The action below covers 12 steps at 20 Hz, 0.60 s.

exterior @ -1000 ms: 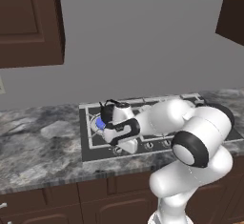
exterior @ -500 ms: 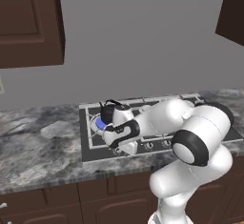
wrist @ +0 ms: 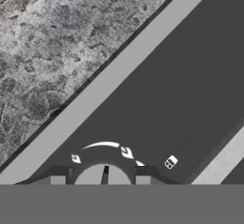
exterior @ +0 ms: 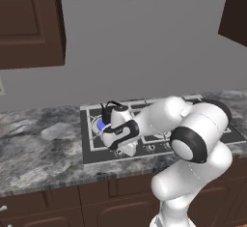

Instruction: Lower the heat of the kettle.

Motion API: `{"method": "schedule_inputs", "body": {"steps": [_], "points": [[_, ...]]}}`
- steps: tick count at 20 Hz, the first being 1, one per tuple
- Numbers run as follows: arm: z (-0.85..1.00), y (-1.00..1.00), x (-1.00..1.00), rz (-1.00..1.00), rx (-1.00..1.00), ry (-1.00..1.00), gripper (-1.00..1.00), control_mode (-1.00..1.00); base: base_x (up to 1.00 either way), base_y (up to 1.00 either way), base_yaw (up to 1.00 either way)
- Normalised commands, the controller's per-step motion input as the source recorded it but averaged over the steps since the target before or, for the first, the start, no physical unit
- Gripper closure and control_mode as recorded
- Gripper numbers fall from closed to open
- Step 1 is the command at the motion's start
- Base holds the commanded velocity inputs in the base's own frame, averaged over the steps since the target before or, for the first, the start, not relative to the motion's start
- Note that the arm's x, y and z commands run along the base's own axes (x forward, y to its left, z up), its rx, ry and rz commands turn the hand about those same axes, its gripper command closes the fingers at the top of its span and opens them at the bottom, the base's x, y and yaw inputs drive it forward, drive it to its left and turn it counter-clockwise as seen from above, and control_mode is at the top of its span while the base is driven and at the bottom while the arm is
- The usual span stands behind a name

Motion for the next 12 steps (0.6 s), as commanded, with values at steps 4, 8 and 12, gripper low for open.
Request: {"method": "schedule_inputs", "body": {"steps": [4, 8, 12], "points": [[-0.09, -0.05, -0.09, -0.01, 0.01, -0.15, 1.00, -1.00, 0.00, 0.00, 0.00], [-0.01, -0.05, -0.03, -0.15, 0.03, -0.03, 1.00, -1.00, 0.00, 0.00, 0.00], [0.00, -0.15, 0.00, -0.33, 0.10, 0.02, 1.00, -1.00, 0.00, 0.00, 0.00]]}}
